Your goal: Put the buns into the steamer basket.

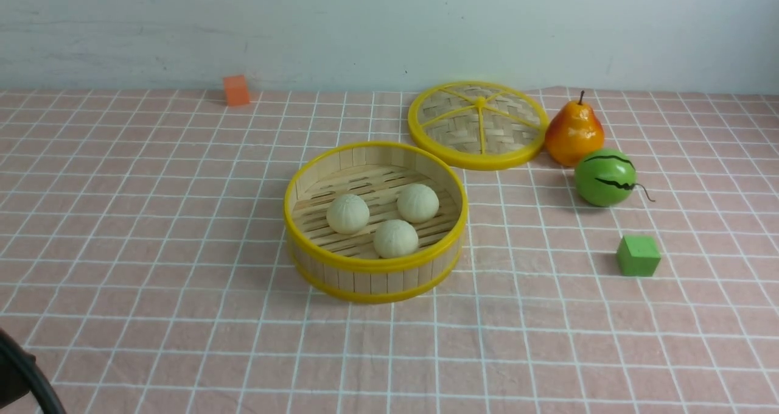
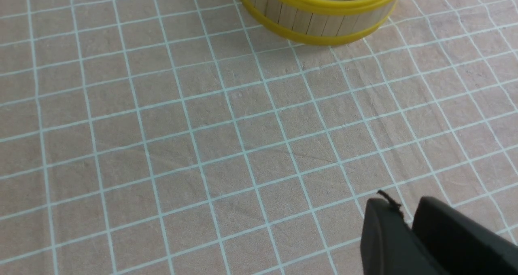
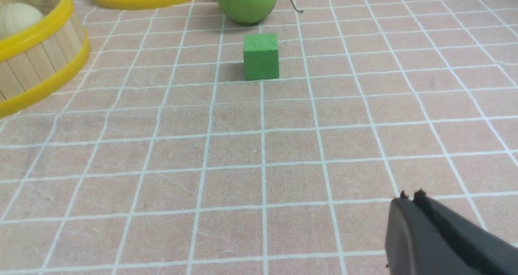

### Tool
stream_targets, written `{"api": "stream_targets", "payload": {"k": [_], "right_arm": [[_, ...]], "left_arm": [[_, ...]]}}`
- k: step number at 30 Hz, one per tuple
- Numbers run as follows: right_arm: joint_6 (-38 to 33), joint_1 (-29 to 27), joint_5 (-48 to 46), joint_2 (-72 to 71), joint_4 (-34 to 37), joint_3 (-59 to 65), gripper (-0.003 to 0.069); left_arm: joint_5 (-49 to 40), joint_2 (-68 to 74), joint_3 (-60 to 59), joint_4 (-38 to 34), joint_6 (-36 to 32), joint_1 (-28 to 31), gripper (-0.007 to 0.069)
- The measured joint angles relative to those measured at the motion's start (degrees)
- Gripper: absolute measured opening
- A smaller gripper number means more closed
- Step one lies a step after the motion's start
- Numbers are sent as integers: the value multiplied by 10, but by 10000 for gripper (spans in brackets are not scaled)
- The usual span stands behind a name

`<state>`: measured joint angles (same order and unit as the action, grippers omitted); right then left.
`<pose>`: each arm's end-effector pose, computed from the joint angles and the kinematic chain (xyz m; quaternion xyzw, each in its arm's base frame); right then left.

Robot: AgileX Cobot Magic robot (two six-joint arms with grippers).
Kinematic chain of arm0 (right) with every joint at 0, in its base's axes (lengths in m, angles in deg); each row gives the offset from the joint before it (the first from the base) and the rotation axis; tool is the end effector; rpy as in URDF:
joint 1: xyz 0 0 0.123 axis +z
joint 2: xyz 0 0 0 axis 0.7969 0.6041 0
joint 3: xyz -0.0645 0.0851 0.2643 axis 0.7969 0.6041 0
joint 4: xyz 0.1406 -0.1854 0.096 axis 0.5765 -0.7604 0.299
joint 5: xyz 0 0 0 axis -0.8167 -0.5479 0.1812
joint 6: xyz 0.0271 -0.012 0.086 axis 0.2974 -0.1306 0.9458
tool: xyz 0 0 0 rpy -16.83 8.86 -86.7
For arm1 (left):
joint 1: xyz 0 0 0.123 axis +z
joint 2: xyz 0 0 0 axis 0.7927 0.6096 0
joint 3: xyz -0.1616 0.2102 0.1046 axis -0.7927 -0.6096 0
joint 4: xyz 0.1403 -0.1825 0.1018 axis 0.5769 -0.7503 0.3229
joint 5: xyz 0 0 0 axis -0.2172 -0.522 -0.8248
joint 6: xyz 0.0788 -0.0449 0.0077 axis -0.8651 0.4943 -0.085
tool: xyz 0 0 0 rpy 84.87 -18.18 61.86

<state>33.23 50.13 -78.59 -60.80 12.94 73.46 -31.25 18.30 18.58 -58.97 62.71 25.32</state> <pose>0.0520 -0.0012 0.1740 0.0664 0.8034 0.0290 0.5910 0.0741 -0.0354 0.3520 0.1330 0.8900 -0.1263 0.4174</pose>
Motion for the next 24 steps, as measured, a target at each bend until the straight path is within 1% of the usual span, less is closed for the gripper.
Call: {"api": "stream_targets", "payload": {"k": [24], "right_arm": [[0, 0, 0, 0, 0, 0, -4]], "left_arm": [[1, 0, -3, 0, 0, 0, 110]]}}
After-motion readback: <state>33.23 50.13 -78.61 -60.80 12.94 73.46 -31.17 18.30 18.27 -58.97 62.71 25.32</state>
